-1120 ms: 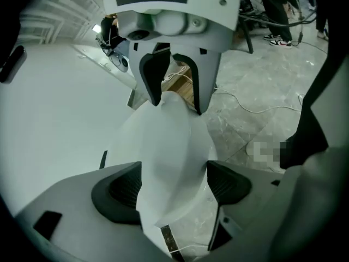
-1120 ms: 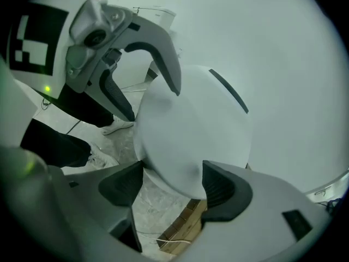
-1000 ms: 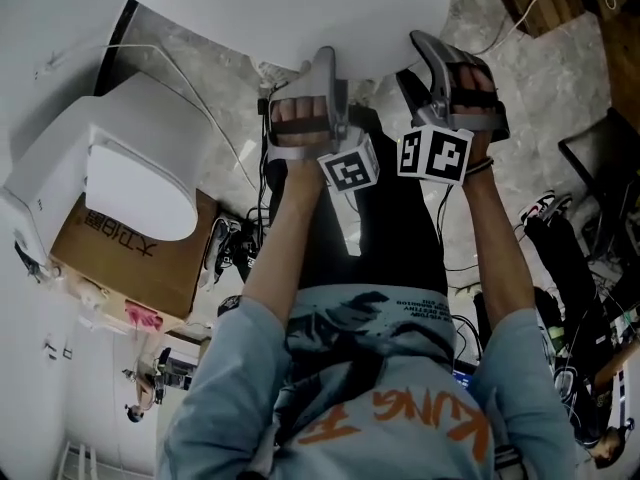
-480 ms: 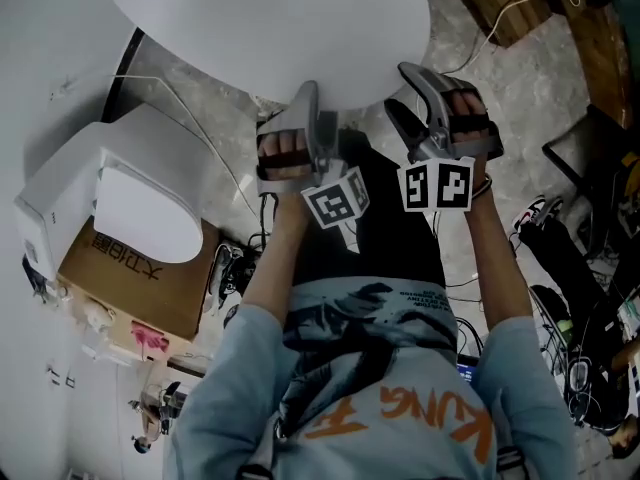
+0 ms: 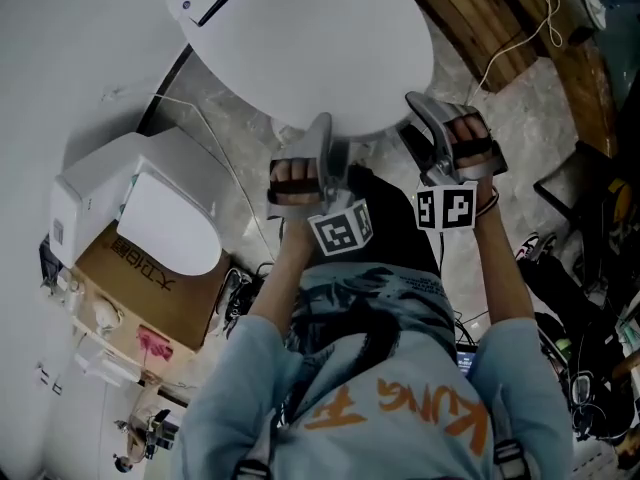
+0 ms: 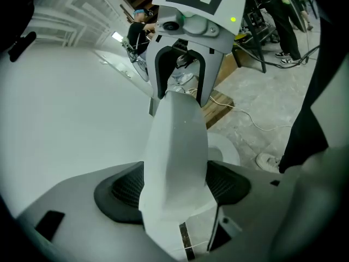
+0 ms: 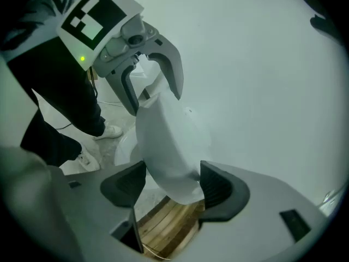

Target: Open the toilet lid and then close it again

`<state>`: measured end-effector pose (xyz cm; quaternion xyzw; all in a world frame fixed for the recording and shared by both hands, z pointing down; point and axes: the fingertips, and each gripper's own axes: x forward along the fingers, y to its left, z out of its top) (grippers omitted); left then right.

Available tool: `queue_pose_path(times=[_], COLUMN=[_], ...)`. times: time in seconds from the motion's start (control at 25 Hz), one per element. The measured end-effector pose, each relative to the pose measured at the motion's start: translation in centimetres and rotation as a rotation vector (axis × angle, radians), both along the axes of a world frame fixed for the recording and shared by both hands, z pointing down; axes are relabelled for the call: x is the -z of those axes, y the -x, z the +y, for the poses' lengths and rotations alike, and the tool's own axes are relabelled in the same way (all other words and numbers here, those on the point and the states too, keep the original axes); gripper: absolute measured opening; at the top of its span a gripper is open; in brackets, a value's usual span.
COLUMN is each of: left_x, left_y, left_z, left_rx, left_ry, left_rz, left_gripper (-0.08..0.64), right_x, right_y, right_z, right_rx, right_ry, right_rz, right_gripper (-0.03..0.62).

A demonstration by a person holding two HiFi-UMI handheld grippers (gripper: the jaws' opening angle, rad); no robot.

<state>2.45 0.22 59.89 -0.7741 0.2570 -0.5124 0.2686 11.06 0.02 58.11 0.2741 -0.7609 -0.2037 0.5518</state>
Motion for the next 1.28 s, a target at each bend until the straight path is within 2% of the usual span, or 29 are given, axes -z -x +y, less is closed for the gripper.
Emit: queue_pose_path(times=[0.2, 0.56, 1.0, 1.16, 1.28], left_x=[4.5, 11.3, 19.4, 21.8, 23.4], left_y=[1.1, 2.9, 6.1, 7.1, 7.9], left_z=[-1.7, -4.2, -10.2, -12.8, -14.7], left_rx=[0.028, 0.092, 0.139, 0.132, 0.165], left_ry=[-0.057, -0.093, -0.135, -0.186, -0.217], left_rz=[0.049, 0.133, 0.289, 0.295, 0.305], left_gripper=[0.337, 0.261, 0.205, 0.178, 0.135], right_x=[5.0, 12.6, 20.8, 23.6, 25.5], right_y=[1.0, 3.0, 6.5, 7.9, 8.9], right_z=[-1.8, -5.0, -11.6, -14.8, -17.3], right_rx=[-0.007, -0.019, -0.023, -0.046, -0.062], right_ry=[-0.063, -0.138, -0.29, -0.356, -0.408], right_rz=[0.02, 0.024, -0.01, -0.041, -0.073], right_gripper=[0.297, 0.245, 0.141, 0.119, 0.109])
